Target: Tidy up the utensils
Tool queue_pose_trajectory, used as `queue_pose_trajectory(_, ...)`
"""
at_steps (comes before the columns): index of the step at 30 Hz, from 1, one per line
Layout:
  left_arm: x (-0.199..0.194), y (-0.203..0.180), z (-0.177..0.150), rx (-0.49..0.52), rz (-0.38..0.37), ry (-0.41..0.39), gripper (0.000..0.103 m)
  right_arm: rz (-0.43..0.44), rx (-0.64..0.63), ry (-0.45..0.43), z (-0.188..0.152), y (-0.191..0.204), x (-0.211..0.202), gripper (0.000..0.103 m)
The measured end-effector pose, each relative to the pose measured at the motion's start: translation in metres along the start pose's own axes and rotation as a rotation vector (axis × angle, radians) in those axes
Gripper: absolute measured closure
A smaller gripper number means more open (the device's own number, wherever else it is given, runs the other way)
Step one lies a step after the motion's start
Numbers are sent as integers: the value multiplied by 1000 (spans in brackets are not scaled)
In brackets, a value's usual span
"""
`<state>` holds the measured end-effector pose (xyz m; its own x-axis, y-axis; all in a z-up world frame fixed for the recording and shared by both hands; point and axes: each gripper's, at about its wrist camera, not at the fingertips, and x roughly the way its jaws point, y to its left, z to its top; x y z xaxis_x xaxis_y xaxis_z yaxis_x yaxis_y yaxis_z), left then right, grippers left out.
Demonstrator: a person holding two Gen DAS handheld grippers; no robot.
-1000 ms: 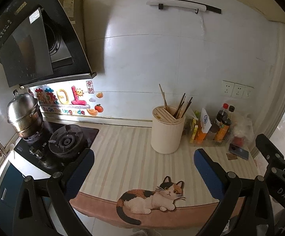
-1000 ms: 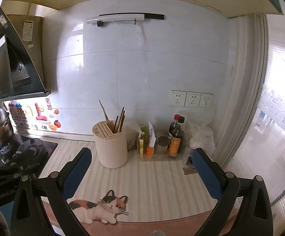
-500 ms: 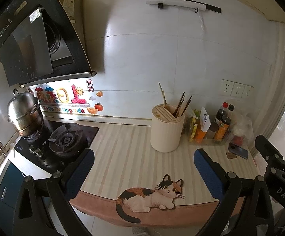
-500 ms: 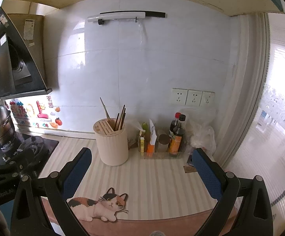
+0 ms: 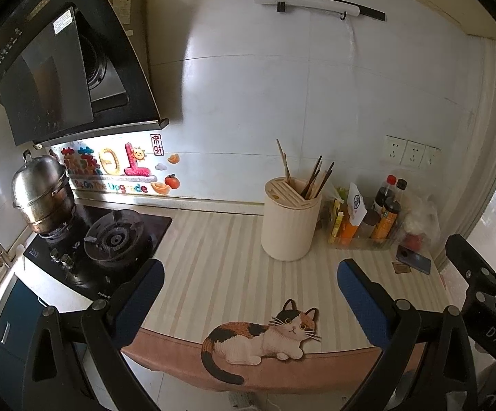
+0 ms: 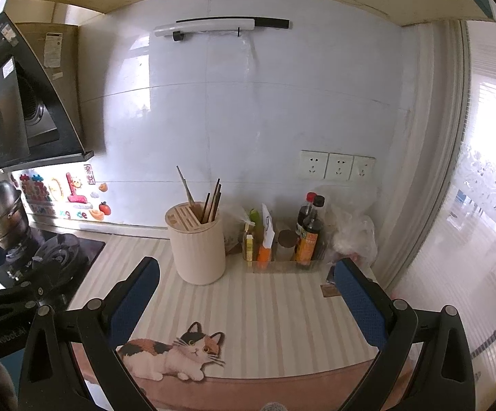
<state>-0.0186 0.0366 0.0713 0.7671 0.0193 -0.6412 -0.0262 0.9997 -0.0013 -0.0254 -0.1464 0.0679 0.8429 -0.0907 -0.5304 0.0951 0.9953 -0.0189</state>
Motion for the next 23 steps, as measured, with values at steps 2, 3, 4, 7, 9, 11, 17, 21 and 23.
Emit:
queue_pose_trajectory(2, 0, 1, 0, -1, -1, 0, 0, 2, -1, 1, -1, 0, -1, 0)
queue_pose_trajectory(3, 0, 1, 0, -1, 0, 0, 0, 1, -1, 1, -2, 1, -2, 0)
queue_pose_trajectory(4, -1, 1, 0, -2, 0, 0, 0, 1, 0, 1, -1, 0, -2, 0)
queue_pose_trajectory(7, -1, 1, 0, -1, -1, -1, 0, -1, 0, 0, -2, 0, -2, 0)
queue_pose_trajectory(9, -1, 2, 0, -2, -2, -1, 0, 0, 1, 0, -2, 0, -3, 0)
queue_pose_trajectory(11, 0, 2, 0, -1, -2, 0, 0, -1, -1, -2, -2, 0, -3, 0)
queue_pose_trajectory(17, -3, 2, -3, -5, 1, 0, 0, -2, -3, -5, -2, 0, -7, 0)
queue_pose_trajectory(21, -4, 0, -6, -11, 4, 1, 0, -3, -1, -3, -1, 0, -7, 0)
queue_pose_trajectory(23, -6, -1, -6, -14, 3, 0, 0, 0, -3, -3, -2, 0, -10, 0)
